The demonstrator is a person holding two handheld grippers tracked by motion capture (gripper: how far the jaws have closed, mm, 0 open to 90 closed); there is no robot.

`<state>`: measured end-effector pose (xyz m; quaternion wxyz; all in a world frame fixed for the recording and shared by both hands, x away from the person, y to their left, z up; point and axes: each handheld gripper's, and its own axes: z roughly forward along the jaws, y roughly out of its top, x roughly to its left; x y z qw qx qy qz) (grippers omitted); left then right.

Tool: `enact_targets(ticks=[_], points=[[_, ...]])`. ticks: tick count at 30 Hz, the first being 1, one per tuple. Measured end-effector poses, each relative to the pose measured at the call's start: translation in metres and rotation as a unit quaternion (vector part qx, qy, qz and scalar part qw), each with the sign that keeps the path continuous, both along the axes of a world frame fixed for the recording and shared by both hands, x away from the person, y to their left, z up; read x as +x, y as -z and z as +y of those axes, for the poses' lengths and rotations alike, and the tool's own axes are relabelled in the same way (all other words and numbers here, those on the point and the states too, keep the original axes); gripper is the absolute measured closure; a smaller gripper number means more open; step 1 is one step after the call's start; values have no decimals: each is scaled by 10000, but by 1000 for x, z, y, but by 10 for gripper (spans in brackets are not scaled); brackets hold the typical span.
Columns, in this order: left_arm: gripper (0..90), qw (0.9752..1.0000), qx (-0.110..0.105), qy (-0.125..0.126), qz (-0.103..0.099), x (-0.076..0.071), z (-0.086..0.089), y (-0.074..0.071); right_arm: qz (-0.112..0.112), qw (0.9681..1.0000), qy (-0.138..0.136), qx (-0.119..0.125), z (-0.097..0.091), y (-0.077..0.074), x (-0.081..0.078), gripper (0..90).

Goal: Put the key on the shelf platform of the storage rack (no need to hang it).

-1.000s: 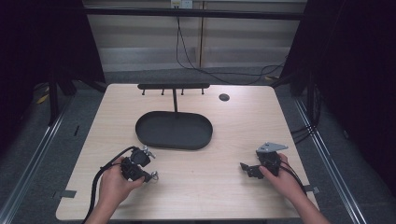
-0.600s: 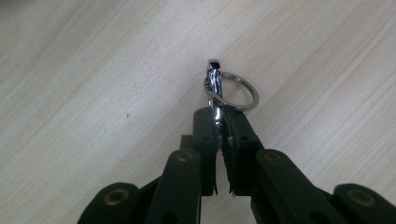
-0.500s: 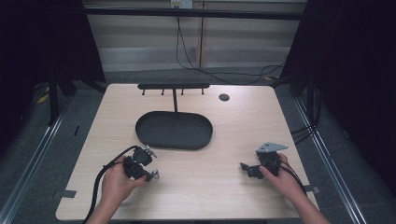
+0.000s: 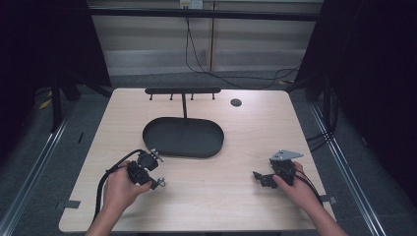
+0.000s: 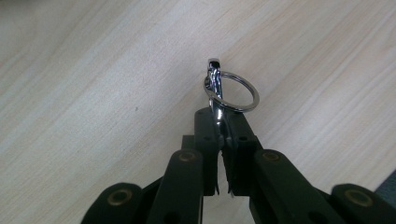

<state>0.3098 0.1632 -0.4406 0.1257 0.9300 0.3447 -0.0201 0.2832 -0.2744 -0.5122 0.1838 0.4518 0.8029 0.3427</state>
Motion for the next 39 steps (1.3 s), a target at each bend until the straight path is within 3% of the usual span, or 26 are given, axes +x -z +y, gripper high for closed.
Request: enact_targets(ticks=[5, 15, 39], points=[[854, 9999, -127, -24, -1, 4, -2, -15, 4, 10000, 4, 2, 0, 0, 0, 119], [853, 9999, -133, -29, 25, 10, -1, -34, 4, 10000, 3, 2, 0, 0, 0, 119], [853, 9998, -164, -102, 107, 33, -12, -59, 3, 10000, 3, 3, 0, 0, 0, 119]])
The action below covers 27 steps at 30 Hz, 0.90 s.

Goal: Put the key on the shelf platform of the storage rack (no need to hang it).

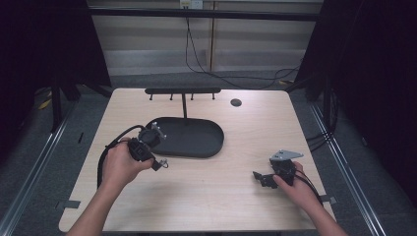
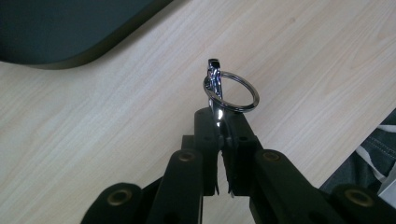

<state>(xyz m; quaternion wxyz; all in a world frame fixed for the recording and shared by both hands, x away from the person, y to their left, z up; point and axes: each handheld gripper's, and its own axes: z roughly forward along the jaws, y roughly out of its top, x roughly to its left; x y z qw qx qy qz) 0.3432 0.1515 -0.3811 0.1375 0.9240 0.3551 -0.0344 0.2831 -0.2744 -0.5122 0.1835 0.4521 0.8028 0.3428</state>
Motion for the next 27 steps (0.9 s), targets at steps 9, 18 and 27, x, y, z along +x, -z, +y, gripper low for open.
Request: enact_targets(ticks=[9, 18, 27], points=[[852, 10000, -54, -27, -57, 8, -5, -9, 0, 10000, 0, -1, 0, 0, 0, 119], [852, 9999, -90, -36, -68, 15, -10, -12, -1, 10000, -1, 0, 0, 0, 0, 119], [852, 9999, -82, -85, -118, 23, -14, -16, 3, 10000, 3, 0, 0, 0, 0, 119]])
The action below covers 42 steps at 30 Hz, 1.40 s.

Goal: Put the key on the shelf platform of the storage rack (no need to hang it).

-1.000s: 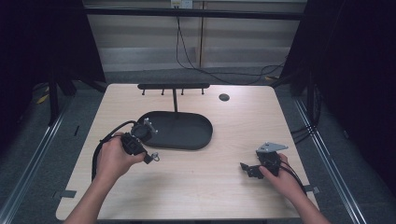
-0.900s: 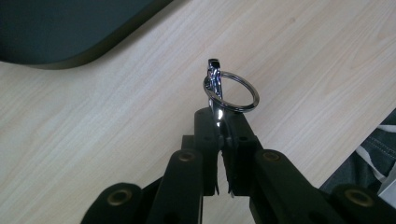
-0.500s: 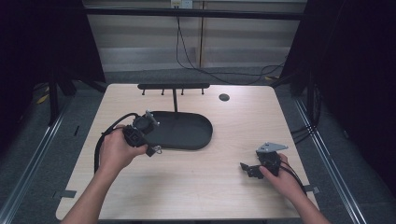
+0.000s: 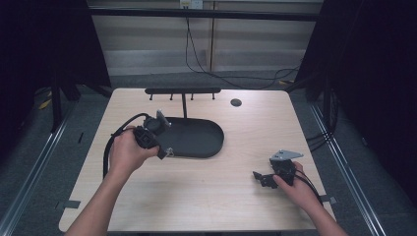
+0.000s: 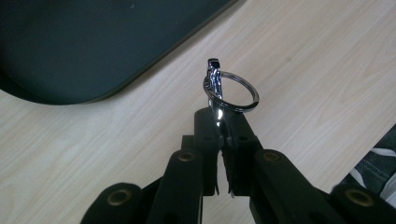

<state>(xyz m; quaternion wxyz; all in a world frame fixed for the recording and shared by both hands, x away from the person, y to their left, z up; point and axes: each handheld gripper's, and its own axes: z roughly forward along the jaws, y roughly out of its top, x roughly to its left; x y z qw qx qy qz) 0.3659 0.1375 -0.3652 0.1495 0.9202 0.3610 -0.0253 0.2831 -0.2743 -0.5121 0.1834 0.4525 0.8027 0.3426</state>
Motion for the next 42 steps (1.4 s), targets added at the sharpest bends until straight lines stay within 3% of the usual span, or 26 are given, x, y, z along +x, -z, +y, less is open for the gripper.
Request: enact_targets(ticks=[29, 42], points=[[852, 9998, -43, -188, -59, 30, -19, 1, -2, 10000, -3, 0, 0, 0, 0, 119], [852, 9993, -95, -366, -84, 45, -22, 11, -7, 10000, -38, -13, 0, 0, 0, 119]])
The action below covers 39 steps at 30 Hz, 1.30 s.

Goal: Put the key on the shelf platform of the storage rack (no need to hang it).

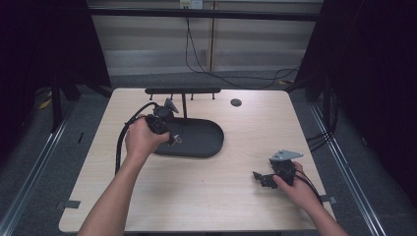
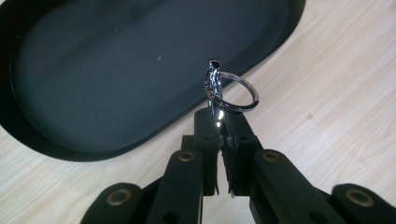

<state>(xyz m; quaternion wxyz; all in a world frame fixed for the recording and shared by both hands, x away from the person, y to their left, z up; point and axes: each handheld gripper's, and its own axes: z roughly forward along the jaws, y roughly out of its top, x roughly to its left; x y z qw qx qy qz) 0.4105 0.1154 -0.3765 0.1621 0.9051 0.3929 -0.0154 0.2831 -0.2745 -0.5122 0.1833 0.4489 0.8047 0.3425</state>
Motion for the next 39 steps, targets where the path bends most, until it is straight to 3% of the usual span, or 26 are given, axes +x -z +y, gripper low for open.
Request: enact_targets(ticks=[22, 39], points=[[852, 9994, 29, -315, -109, 20, -10, 18, 2, 10000, -9, 13, 0, 0, 0, 119], [852, 9990, 173, -354, -191, 30, -18, 34, 20, 10000, -5, 19, 1, 0, 0, 119]])
